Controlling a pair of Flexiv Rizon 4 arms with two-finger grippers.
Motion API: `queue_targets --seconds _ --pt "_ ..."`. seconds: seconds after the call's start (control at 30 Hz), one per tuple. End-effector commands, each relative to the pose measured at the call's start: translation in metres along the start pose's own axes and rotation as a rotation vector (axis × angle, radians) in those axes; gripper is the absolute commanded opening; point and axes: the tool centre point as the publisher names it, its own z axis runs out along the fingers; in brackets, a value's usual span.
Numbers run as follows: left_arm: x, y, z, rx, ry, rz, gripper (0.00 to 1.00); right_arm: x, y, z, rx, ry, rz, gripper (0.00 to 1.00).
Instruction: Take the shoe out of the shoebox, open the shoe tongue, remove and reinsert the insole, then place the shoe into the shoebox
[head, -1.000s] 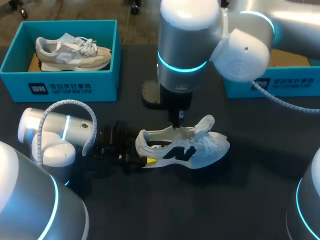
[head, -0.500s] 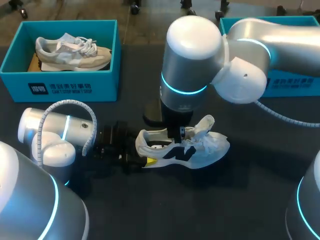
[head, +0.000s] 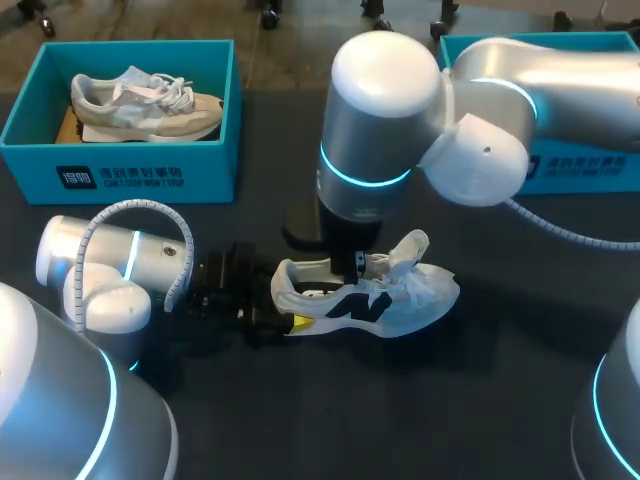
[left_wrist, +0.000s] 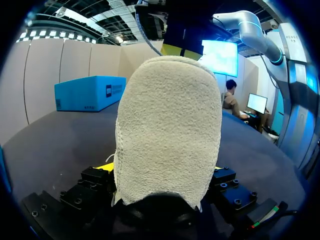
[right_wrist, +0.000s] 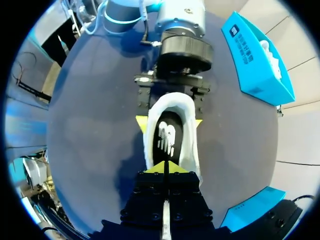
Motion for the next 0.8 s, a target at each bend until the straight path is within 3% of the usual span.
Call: queue_targets --seconds 0.03,0.37,0.8 --pt "-0.001 0.002 0.003 -0.004 0.002 -0.001 0.00 -0.012 0.009 0.032 -0.002 0.031 0.008 0.00" --pt "-0.001 0.002 0.003 -0.004 0.002 -0.001 0.00 -0.016 0.003 0.051 0.012 0.103 0.009 0.00" --pt "-0.001 0.002 0.003 -0.004 0.002 -0.001 0.00 0.010 -0.018 0.056 0.030 0.114 0.099 0.00"
